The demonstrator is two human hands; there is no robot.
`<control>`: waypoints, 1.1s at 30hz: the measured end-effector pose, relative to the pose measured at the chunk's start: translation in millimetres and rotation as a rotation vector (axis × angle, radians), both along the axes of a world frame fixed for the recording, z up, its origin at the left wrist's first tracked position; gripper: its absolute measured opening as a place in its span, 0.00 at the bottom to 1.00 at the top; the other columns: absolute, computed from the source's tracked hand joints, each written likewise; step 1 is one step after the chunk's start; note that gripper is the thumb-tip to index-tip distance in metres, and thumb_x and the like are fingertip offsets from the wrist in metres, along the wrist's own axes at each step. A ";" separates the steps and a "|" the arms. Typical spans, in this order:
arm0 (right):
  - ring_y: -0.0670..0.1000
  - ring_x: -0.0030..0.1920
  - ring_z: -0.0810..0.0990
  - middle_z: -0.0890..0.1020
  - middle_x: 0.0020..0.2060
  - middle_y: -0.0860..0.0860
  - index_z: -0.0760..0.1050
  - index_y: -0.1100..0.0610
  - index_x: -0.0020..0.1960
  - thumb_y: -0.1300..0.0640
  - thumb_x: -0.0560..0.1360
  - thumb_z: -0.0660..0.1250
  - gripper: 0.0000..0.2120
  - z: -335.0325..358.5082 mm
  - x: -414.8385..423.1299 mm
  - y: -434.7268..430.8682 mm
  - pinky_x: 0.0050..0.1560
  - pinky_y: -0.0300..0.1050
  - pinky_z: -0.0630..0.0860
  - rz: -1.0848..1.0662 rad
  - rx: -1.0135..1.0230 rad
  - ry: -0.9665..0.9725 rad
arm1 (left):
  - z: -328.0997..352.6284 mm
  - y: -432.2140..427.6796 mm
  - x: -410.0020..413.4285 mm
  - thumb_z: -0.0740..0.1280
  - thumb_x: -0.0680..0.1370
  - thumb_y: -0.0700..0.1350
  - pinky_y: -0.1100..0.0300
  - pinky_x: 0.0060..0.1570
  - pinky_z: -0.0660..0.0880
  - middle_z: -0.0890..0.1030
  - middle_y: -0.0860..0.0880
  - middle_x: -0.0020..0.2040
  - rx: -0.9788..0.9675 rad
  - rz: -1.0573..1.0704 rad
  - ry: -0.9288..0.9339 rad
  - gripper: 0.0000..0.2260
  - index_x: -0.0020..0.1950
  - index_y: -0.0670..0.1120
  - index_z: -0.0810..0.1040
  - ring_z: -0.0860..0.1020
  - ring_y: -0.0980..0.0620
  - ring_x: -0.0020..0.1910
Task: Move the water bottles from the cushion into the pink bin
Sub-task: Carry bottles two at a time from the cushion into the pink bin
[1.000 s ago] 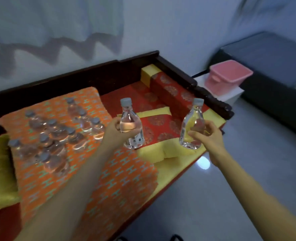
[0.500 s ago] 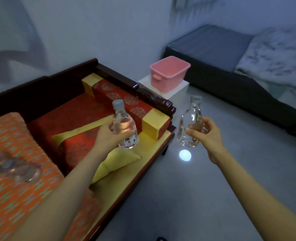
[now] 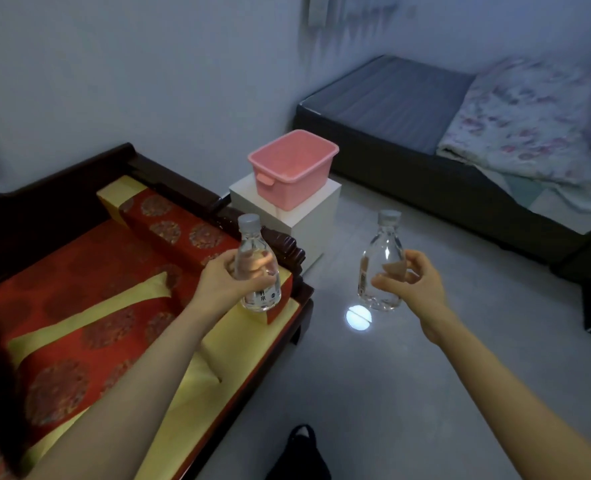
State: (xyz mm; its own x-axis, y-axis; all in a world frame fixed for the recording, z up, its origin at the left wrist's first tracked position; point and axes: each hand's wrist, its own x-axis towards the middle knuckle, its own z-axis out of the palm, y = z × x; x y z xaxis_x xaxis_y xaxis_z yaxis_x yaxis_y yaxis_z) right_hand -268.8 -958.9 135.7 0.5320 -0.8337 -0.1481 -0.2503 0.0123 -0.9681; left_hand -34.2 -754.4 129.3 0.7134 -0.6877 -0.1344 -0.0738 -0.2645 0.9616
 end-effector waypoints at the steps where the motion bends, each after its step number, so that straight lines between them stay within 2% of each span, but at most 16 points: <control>1: 0.55 0.54 0.79 0.80 0.54 0.54 0.71 0.50 0.57 0.59 0.61 0.79 0.28 -2.5 4.7 -15.1 0.49 0.49 0.77 0.005 -0.004 0.004 | -2.0 -16.2 5.4 0.80 0.62 0.44 0.61 0.46 0.78 0.84 0.50 0.47 -0.003 0.000 0.002 0.22 0.53 0.48 0.80 0.82 0.53 0.47; 8: 0.55 0.55 0.80 0.80 0.54 0.53 0.72 0.50 0.57 0.58 0.60 0.80 0.29 0.3 49.7 -130.1 0.50 0.50 0.78 -0.006 -0.022 0.028 | -6.5 -128.7 50.9 0.80 0.63 0.45 0.65 0.39 0.72 0.82 0.51 0.46 -0.009 0.036 0.047 0.21 0.53 0.47 0.80 0.80 0.55 0.45; 13: 0.55 0.55 0.80 0.80 0.55 0.54 0.71 0.52 0.59 0.58 0.60 0.80 0.31 3.7 78.4 -208.9 0.48 0.47 0.77 -0.012 0.001 0.018 | -11.3 -202.4 79.1 0.81 0.62 0.46 0.54 0.50 0.79 0.84 0.48 0.48 0.004 0.066 0.088 0.22 0.53 0.47 0.80 0.82 0.51 0.48; 18: 0.55 0.55 0.80 0.80 0.54 0.55 0.70 0.52 0.60 0.61 0.62 0.79 0.30 -1.9 109.4 -293.5 0.50 0.49 0.77 0.051 0.012 0.001 | -9.0 -281.4 100.0 0.79 0.64 0.41 0.68 0.40 0.75 0.83 0.52 0.48 -0.008 0.119 0.078 0.21 0.54 0.46 0.78 0.81 0.59 0.45; 21: 0.55 0.55 0.81 0.80 0.55 0.56 0.70 0.49 0.57 0.61 0.63 0.78 0.27 -6.0 132.6 -353.1 0.52 0.52 0.77 0.152 0.029 -0.022 | -14.6 -332.5 113.6 0.79 0.64 0.41 0.73 0.37 0.74 0.82 0.54 0.48 -0.014 0.190 0.056 0.22 0.54 0.47 0.78 0.80 0.61 0.44; 24: 0.53 0.54 0.81 0.79 0.55 0.55 0.70 0.49 0.57 0.60 0.63 0.78 0.28 -2.7 159.6 -417.6 0.50 0.50 0.77 0.243 0.026 -0.012 | -18.2 -387.5 125.8 0.79 0.63 0.40 0.70 0.39 0.75 0.81 0.53 0.48 -0.021 0.276 0.058 0.23 0.55 0.47 0.77 0.80 0.60 0.44; 28: 0.52 0.54 0.81 0.79 0.55 0.54 0.69 0.51 0.62 0.58 0.62 0.79 0.32 1.3 191.8 -492.9 0.54 0.55 0.78 0.338 0.005 0.017 | -24.0 -453.0 144.8 0.79 0.63 0.39 0.73 0.36 0.76 0.82 0.54 0.46 -0.037 0.358 0.066 0.24 0.56 0.45 0.77 0.81 0.65 0.39; 31: 0.51 0.53 0.81 0.78 0.55 0.54 0.67 0.52 0.63 0.60 0.63 0.78 0.33 1.9 217.4 -535.2 0.53 0.52 0.78 0.368 0.001 0.009 | -27.9 -492.0 160.9 0.80 0.62 0.40 0.66 0.44 0.77 0.82 0.52 0.48 -0.028 0.405 0.074 0.25 0.57 0.45 0.77 0.81 0.58 0.45; 33: 0.50 0.53 0.80 0.78 0.55 0.54 0.66 0.51 0.66 0.61 0.63 0.77 0.35 0.9 241.5 -562.2 0.50 0.48 0.78 0.386 0.012 0.005 | -30.9 -516.3 174.8 0.80 0.62 0.40 0.64 0.45 0.77 0.81 0.52 0.48 -0.021 0.422 0.065 0.25 0.56 0.47 0.76 0.80 0.57 0.46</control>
State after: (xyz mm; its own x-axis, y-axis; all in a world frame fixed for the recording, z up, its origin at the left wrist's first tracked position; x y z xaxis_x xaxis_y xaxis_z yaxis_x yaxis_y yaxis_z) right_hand -27.3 -1521.1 136.5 0.8057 -0.5702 -0.1602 -0.2432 -0.0719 -0.9673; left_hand 140.6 -1270.7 98.4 0.9233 -0.3406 -0.1772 0.0973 -0.2389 0.9662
